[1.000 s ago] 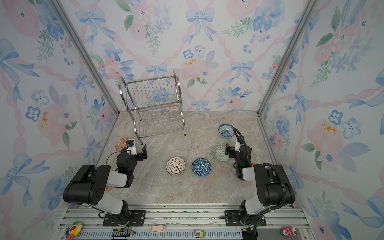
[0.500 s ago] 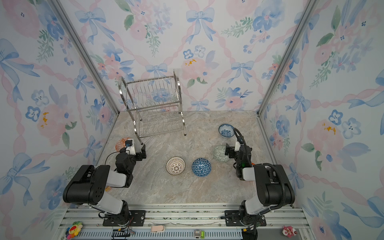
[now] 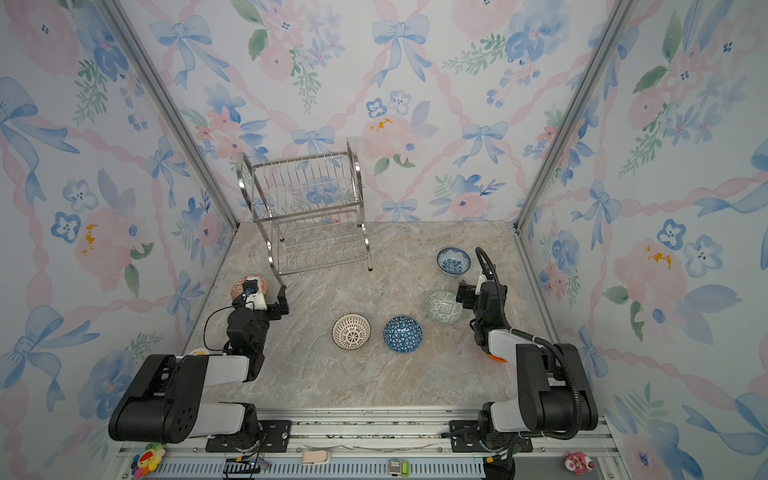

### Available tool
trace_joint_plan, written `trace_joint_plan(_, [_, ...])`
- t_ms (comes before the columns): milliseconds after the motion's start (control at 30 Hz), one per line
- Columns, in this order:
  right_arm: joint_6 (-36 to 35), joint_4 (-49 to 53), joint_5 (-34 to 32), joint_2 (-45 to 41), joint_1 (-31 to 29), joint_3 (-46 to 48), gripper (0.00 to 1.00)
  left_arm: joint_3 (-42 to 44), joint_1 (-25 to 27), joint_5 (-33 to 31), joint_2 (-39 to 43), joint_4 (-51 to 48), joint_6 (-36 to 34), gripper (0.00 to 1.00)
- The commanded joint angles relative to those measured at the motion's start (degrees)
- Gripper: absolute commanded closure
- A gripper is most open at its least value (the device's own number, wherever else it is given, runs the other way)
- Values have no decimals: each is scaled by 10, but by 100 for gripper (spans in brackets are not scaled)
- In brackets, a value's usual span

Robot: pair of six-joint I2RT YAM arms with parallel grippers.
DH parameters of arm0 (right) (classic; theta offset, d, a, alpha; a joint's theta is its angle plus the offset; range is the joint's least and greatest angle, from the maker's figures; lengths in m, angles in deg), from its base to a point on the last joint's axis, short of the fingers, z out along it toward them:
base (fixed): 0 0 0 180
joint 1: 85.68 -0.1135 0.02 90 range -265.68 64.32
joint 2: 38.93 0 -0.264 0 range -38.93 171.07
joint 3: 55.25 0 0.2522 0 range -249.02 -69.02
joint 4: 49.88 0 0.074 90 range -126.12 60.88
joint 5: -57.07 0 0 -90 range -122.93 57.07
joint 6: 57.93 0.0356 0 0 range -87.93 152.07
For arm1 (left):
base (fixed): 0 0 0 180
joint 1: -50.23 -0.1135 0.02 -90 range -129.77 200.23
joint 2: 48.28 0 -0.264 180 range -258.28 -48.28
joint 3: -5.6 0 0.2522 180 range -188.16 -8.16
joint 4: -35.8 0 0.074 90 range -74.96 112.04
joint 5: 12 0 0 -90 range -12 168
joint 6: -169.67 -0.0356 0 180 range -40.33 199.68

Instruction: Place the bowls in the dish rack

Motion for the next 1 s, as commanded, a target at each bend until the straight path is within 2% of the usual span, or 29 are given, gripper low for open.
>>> trace_joint_plan(0, [50,233,-66,3,2,-107,3,9,13,-66,33,-39,19,2])
trace_joint_plan(67, [81,313,-168,13,-11,-150,3,17,28,-110,52,-39,19,2])
trace_joint_plan(133, [97,337,-209,7,-18,-155,3,26,42,-144,77,-39,24,2])
trace_joint_plan(267, [151,327,-205,-36,-12,-122,3,38,66,-177,127,-51,52,2])
trace_joint_plan(300, [176,330,-186,-43,-3,-115,3,36,78,-187,142,-65,57,2])
trace_joint_plan(400, [197,290,-3,-58,46,-89,3,25,117,-189,176,-106,60,2])
trace_joint_plan(433, [196,269,36,-62,51,-80,3,22,130,-182,179,-109,62,2])
trace_joint_plan(500, [181,271,26,-74,31,-82,3,6,151,-165,178,-129,70,2])
trace_joint_plan(633, [130,338,-77,-100,-58,-120,3,-67,187,-82,156,-229,123,2])
trace_joint_plan(700, [120,366,-102,-115,-94,-134,3,-111,213,-54,140,-275,134,2])
trace_joint_plan(833, [121,405,-101,-151,-135,-144,3,-179,302,-80,115,-324,68,2])
trace_joint_plan(900, [123,421,-88,-166,-147,-146,3,-204,335,-80,100,-339,39,2])
trace_joint_plan(967, [123,435,-88,-178,-163,-148,3,-231,348,-59,87,-370,43,2])
